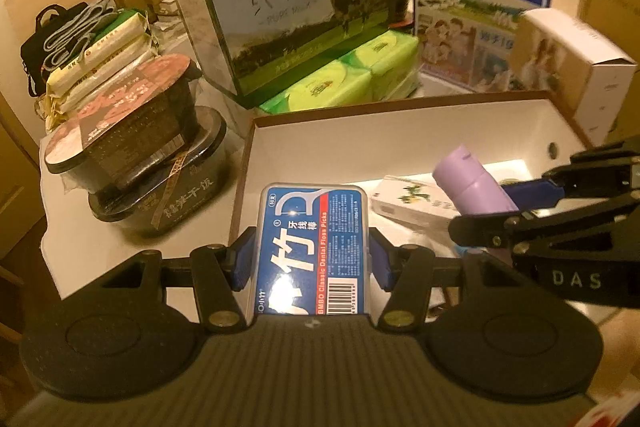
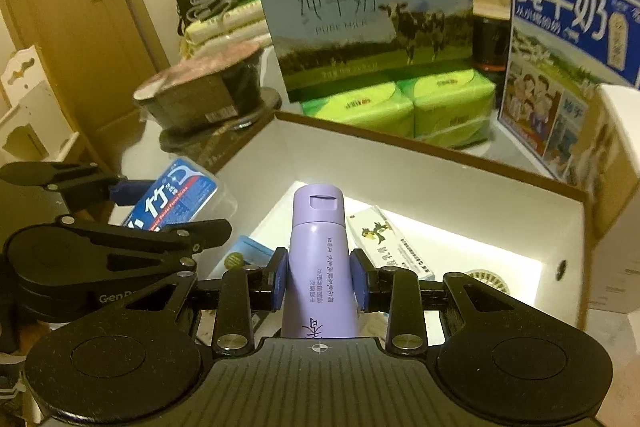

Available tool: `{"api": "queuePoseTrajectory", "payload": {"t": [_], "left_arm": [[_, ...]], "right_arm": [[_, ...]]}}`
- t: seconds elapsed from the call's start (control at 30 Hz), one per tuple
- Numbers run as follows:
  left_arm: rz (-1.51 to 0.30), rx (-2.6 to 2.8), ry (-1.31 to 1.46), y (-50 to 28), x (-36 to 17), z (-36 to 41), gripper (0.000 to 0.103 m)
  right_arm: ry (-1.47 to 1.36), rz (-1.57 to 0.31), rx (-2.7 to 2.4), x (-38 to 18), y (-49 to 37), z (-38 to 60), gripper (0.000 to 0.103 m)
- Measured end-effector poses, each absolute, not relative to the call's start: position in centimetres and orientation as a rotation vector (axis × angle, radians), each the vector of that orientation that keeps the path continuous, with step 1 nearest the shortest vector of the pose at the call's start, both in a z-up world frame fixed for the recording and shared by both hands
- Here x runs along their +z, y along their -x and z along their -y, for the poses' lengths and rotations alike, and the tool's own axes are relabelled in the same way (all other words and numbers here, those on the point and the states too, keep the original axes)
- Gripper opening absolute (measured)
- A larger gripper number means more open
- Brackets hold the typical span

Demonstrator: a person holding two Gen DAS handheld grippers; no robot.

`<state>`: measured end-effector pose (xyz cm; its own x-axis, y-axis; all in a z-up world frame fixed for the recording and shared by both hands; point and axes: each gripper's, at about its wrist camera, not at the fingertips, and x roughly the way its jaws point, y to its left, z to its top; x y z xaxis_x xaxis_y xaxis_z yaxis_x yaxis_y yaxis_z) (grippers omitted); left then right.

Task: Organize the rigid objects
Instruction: 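Carry the toothpick case and lavender tube with both tools over the brown box, then open both tools to drop the toothpick case and lavender tube in the box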

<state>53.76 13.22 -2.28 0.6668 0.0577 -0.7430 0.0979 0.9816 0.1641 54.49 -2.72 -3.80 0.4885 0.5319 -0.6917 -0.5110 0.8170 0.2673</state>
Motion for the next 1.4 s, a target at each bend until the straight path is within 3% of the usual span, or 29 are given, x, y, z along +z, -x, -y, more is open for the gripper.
{"api": "queuePoseTrajectory", "payload": {"t": [0.63, 1.07, 1.17, 1.27, 1.4], "left_arm": [[-0.904, 0.017, -0.206, -59.0, -7.2, -13.8, 0.055], [-0.871, 0.006, -0.188, -58.3, -6.5, -14.2, 0.061], [-0.864, 0.007, -0.182, -57.9, -6.2, -14.4, 0.068], [-0.865, 0.001, -0.169, -57.2, -6.0, -14.6, 0.068], [-0.857, 0.000, -0.149, -55.9, -5.3, -14.8, 0.068]], "right_arm": [[-0.022, -0.924, 0.593, -8.5, -58.7, 0.4, 0.034], [-0.040, -0.892, 0.594, -8.5, -59.0, 1.0, 0.034], [-0.052, -0.848, 0.605, -7.9, -58.7, 1.3, 0.034], [-0.055, -0.838, 0.603, -7.2, -58.4, 1.6, 0.050], [-0.045, -0.809, 0.601, -6.3, -57.2, 2.6, 0.058]]}}
